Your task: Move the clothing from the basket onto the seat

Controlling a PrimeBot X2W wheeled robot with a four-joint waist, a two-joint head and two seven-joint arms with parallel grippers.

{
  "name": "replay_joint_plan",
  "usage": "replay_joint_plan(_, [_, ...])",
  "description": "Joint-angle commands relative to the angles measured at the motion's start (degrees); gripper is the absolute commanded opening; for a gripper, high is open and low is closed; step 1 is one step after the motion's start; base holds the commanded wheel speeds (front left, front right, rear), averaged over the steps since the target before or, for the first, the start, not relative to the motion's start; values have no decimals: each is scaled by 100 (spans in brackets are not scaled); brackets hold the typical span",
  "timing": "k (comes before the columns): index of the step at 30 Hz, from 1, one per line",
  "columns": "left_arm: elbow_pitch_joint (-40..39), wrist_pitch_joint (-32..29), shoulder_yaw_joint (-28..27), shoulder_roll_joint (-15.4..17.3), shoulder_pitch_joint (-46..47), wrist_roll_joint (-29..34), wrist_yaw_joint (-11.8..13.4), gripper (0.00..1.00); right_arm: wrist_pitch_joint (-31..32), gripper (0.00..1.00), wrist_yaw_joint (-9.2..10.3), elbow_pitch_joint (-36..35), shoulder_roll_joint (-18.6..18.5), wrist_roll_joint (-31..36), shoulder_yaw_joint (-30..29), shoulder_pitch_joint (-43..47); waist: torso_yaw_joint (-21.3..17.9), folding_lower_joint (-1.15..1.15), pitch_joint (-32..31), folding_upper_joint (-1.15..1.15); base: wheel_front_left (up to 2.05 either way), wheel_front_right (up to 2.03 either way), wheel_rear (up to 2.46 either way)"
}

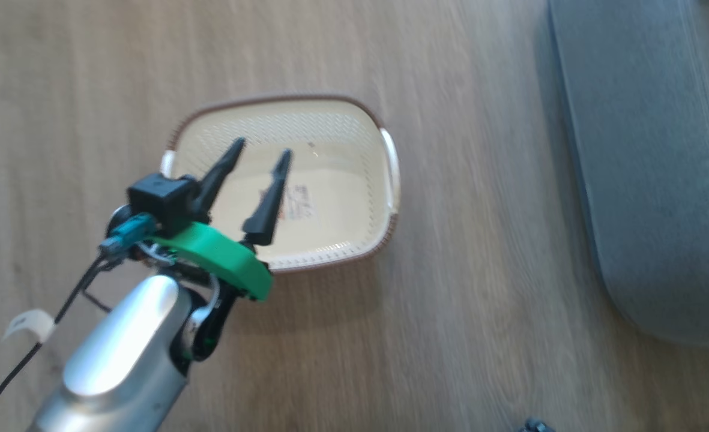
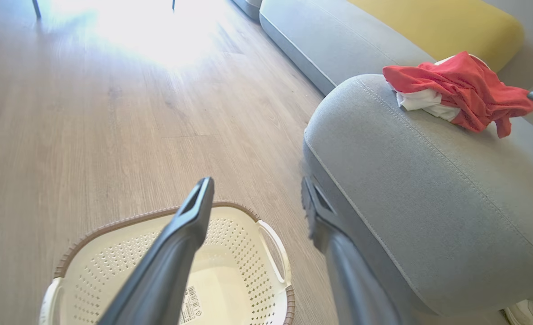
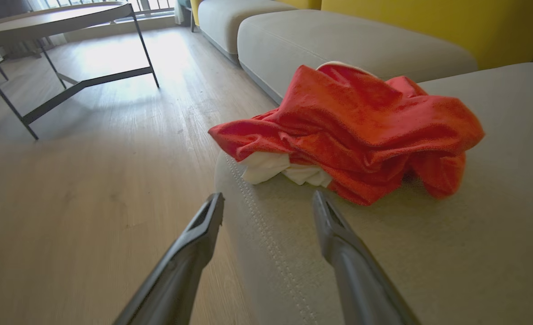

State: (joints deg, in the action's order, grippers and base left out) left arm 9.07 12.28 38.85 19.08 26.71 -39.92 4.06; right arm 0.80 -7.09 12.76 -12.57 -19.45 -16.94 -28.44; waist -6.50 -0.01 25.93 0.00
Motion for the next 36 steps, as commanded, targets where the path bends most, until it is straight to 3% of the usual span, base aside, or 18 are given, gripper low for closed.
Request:
replay_joint_plan(1, [-52, 98, -300, 122, -38, -59, 30, 100, -91, 100, -40, -311, 27, 156, 268, 186, 376, 1, -411, 0, 0, 0, 0])
replay_joint_plan(4, [222, 184, -551, 167, -184, -183, 39, 100, -265, 100, -40, -530, 296, 310, 658, 534, 695, 1, -727, 0, 0, 0, 0])
replay_joint_plan(19, [972, 270, -1161, 110, -714, -127, -135, 100, -868, 100, -40, -529, 623, 848, 1200, 1538, 1337, 1, -1643, 0, 0, 0, 0])
replay_joint_plan(27, [1045, 271, -1343, -10, -904, 70, -237, 100, -1233, 100, -40, -235, 836, 1236, 1352, 2038, 1344, 1, -1962, 0, 0, 0, 0])
replay_joint_plan(36, [1117, 272, -1413, -62, -995, 193, -295, 100, -1412, 100, -40, 112, 959, 1237, 1689, 2171, 1006, 1, -2144, 0, 0, 0, 0])
